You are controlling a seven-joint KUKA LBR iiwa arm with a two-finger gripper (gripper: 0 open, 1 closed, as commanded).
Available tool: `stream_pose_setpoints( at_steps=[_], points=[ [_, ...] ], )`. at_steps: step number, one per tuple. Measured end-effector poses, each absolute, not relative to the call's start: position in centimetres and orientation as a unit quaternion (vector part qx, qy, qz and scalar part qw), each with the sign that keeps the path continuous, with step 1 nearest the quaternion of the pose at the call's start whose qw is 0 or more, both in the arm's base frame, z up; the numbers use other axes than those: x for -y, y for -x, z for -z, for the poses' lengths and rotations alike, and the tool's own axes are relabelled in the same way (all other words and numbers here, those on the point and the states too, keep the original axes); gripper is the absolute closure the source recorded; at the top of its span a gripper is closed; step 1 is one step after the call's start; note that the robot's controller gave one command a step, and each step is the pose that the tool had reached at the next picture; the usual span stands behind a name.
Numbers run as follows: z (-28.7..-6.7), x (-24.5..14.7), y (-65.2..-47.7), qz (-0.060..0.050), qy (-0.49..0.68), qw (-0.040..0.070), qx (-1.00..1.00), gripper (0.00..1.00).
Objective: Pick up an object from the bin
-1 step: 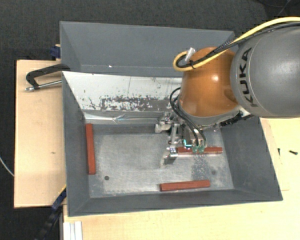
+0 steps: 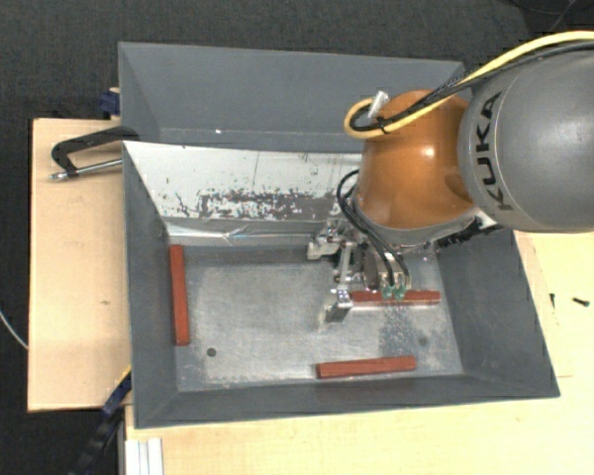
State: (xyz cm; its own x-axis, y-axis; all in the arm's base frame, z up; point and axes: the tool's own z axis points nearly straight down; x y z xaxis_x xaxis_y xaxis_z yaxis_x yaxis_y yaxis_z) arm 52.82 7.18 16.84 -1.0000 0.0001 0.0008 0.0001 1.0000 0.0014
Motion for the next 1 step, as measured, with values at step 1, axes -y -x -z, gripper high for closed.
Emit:
stream_pose_setpoints(
  at_steps=[1],
  points=[
    [-13.14,-0.73,-55.19,0.001,-0.029,-0.001,1.0,0.0]
  ],
)
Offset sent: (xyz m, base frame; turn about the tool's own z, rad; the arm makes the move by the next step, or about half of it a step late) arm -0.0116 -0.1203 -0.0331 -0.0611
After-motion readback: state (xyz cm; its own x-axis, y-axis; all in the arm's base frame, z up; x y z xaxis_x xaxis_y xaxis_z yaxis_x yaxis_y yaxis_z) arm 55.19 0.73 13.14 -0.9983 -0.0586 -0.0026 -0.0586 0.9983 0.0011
